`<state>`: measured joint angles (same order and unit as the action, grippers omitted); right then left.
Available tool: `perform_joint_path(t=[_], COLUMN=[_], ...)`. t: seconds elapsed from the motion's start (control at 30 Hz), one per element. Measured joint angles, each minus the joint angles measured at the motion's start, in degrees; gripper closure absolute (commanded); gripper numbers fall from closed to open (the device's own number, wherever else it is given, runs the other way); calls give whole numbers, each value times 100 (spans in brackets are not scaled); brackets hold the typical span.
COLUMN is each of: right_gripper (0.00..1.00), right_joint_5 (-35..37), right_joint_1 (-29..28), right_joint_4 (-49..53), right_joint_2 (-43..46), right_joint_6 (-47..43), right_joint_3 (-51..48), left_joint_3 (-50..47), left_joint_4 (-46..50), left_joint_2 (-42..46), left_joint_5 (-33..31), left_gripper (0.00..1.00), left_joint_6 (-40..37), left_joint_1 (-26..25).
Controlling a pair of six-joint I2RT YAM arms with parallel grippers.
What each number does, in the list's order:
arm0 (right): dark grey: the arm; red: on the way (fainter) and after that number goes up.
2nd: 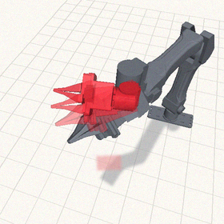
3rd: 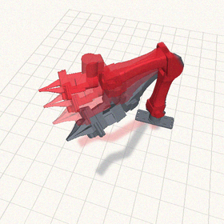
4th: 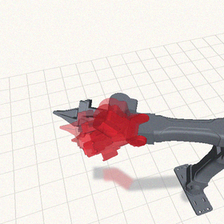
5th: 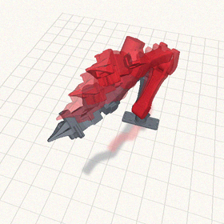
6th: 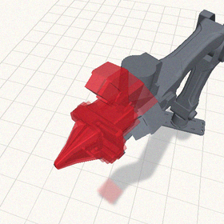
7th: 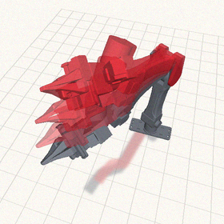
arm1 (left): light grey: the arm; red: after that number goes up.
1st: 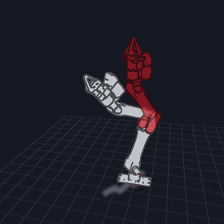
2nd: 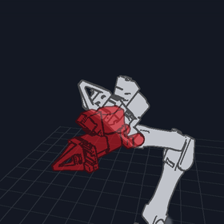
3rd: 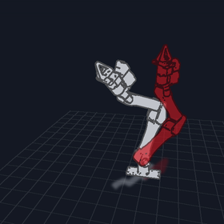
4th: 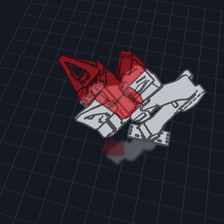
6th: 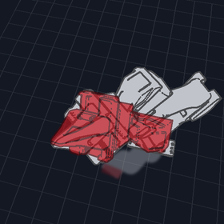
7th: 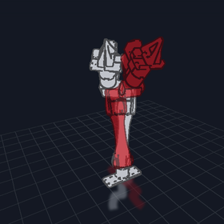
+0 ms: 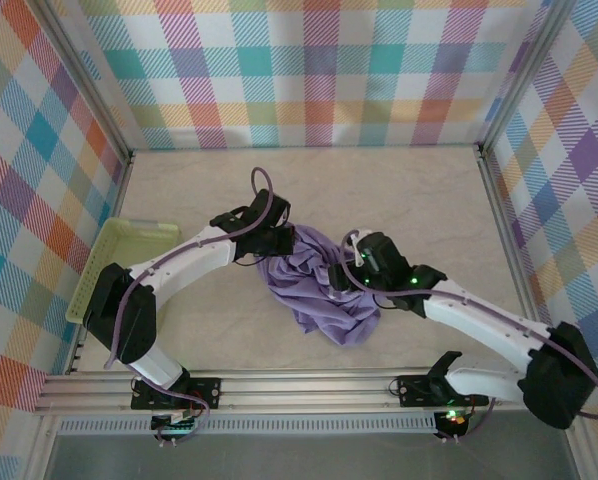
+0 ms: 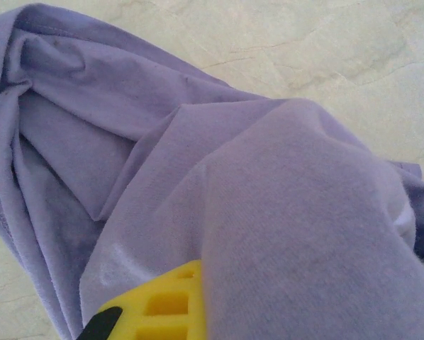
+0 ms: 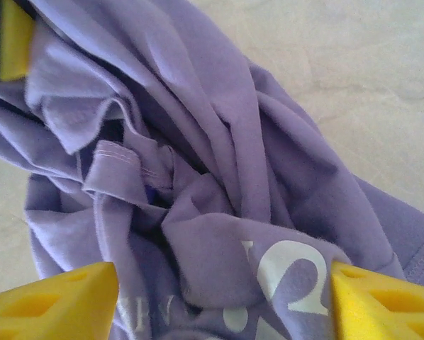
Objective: Fold the inside-out t-shirt
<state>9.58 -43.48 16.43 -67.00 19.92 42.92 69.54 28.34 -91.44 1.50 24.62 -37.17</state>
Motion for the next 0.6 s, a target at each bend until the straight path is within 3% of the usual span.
perform_joint_path(t=[0.27, 0.43, 0.6], right_gripper=[10, 14, 18], right_joint_5=[396, 807, 1029], right_joint_1=[-50, -149, -664], right_joint_4=[675, 1322, 1626], right_joint_2=[-372, 24, 39], right_joint_6=[-280, -374, -540], right_joint_3=[573, 715, 1075], left_joint_3=[0, 0, 0], left_joint_4=[7, 22, 20], left_joint_2=[177, 197, 227], left_joint_5=[-55, -155, -160], left_gripper=[100, 100, 100], left_joint_6=[2, 2, 7], left_joint_1=[-20, -22, -22])
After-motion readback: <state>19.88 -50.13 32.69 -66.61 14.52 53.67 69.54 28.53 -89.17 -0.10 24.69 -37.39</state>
